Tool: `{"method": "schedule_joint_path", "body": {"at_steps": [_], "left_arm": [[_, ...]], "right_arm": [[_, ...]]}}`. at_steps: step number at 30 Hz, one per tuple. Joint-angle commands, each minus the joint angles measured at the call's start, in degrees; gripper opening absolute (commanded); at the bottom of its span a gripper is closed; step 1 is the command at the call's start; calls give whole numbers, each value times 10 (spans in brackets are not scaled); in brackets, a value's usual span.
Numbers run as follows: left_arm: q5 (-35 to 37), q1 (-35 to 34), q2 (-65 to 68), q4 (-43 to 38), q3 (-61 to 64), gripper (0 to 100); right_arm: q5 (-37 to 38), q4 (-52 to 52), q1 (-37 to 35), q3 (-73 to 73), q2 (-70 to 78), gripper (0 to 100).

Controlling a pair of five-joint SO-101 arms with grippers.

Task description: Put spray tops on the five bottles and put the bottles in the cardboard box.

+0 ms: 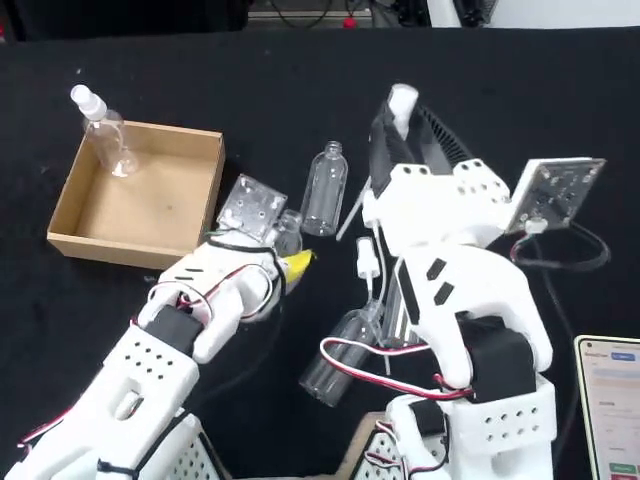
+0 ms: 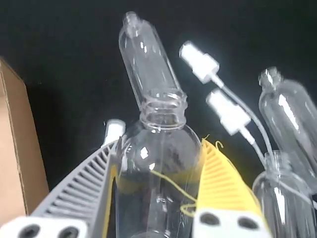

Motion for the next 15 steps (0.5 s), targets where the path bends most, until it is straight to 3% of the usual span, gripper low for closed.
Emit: {"method": "schedule_joint_path", "body": {"at_steps": [1, 8, 15], "left_arm": [[6, 6, -12, -63, 14, 109], [64, -19, -54, -65, 40, 109], [75, -47, -277, -65, 144, 109]], "right_arm": [[1, -53, 10, -30, -11, 11], [1, -81, 6, -30, -11, 11], [1, -85, -34, -32, -11, 11]]}}
